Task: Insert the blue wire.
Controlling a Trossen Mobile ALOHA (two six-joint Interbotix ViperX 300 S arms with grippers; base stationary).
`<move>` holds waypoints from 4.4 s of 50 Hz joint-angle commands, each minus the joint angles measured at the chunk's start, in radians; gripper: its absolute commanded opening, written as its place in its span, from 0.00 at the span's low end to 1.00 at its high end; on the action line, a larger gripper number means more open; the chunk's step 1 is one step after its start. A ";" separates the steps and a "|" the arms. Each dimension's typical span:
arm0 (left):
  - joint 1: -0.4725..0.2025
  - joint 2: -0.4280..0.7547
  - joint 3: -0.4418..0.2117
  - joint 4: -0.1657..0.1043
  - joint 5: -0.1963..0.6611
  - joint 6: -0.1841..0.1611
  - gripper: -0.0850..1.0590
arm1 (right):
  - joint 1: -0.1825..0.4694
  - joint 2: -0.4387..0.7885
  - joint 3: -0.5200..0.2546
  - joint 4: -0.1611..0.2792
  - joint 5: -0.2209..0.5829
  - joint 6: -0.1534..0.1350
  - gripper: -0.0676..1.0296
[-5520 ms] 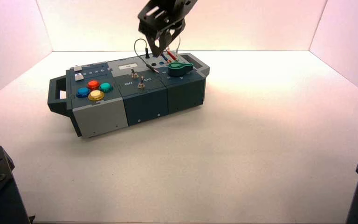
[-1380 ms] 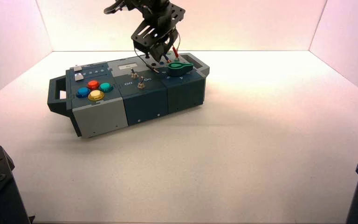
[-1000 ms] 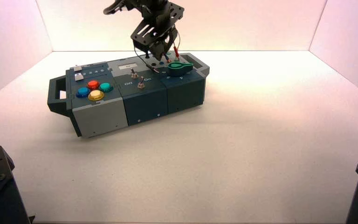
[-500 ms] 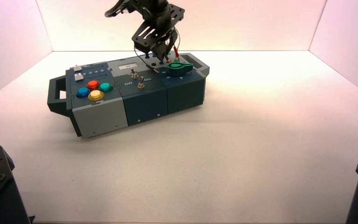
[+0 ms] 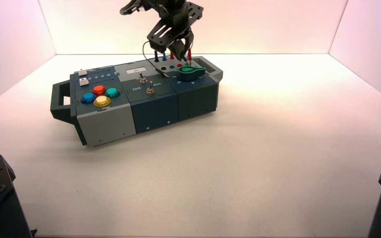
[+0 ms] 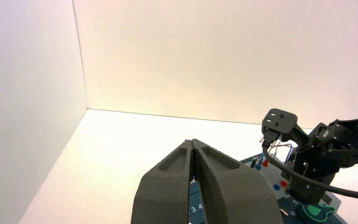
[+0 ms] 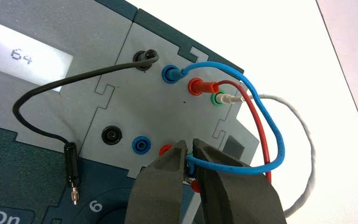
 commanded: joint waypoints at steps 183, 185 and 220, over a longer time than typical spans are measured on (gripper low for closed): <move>0.008 -0.037 -0.031 0.005 0.009 0.003 0.05 | -0.009 -0.008 -0.092 0.224 -0.023 0.006 0.04; 0.008 -0.037 -0.031 0.005 0.009 0.005 0.05 | -0.011 -0.006 -0.094 0.224 -0.023 0.006 0.04; 0.008 -0.038 -0.031 0.003 0.009 0.008 0.05 | -0.012 0.005 -0.115 0.219 -0.023 0.005 0.04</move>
